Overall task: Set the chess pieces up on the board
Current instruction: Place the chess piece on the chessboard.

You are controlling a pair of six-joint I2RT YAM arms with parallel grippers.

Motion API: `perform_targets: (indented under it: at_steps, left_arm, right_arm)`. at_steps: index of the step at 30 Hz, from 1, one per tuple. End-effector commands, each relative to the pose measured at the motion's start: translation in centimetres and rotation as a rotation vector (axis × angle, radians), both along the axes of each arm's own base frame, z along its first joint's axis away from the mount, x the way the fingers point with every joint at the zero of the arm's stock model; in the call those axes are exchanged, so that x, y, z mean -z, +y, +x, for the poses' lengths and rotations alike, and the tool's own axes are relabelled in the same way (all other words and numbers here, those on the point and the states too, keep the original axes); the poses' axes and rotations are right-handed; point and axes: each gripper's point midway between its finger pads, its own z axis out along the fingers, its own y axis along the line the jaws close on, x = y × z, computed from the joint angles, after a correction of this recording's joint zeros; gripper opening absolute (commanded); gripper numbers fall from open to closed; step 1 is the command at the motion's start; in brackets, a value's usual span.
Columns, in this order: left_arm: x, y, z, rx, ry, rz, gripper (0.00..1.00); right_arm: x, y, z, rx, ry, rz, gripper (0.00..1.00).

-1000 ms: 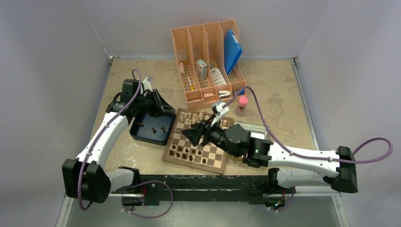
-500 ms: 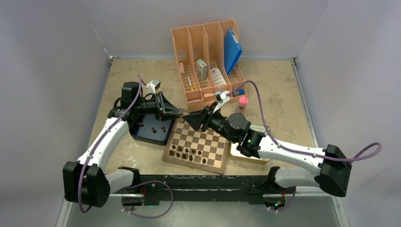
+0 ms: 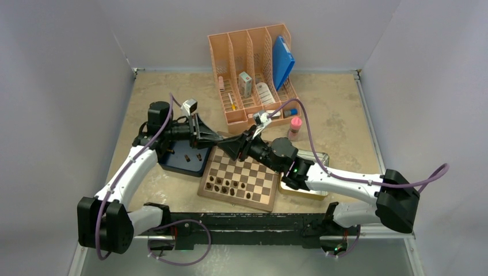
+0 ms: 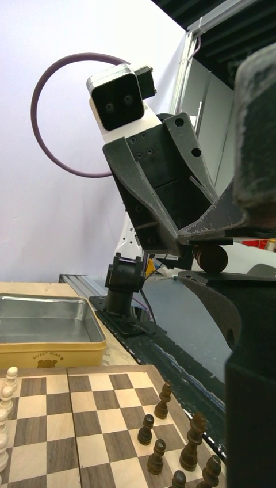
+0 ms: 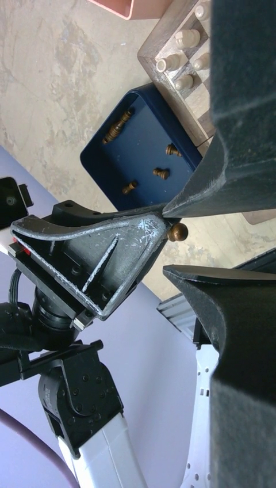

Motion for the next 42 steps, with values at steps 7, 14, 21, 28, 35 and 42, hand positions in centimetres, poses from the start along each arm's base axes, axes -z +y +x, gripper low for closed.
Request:
perform_targets:
  at_steps: [7,14,21,28,35,42]
  left_arm:
    - [-1.4,-0.1,-0.7,0.004,-0.042,-0.047,0.13]
    - [-1.1,-0.1,-0.9,-0.016,-0.006,-0.059,0.13]
    - [-1.8,-0.2,-0.8,-0.011,-0.038,-0.076,0.13]
    - [-2.1,-0.1,-1.0,-0.018,-0.034,-0.083,0.13]
    - [-2.5,-0.1,-1.2,-0.015,-0.08,-0.086,0.19]
    - [-2.3,0.1,-0.8,-0.031,-0.166,-0.05,0.58]
  right_arm:
    - [-2.1,0.1,0.1,-0.003,-0.082,0.053,0.37]
    - [-2.4,0.5,0.5,0.004,-0.096,0.056,0.33]
    - [-2.2,0.3,0.5,0.01,-0.096,0.059,0.29]
    - [-2.3,0.6,0.5,0.003,-0.091,0.067,0.28]
    - [-2.6,0.2,0.8,0.026,-0.09,0.068,0.01]
    - [-2.1,-1.1,0.5,0.053,-0.048,0.048,0.0]
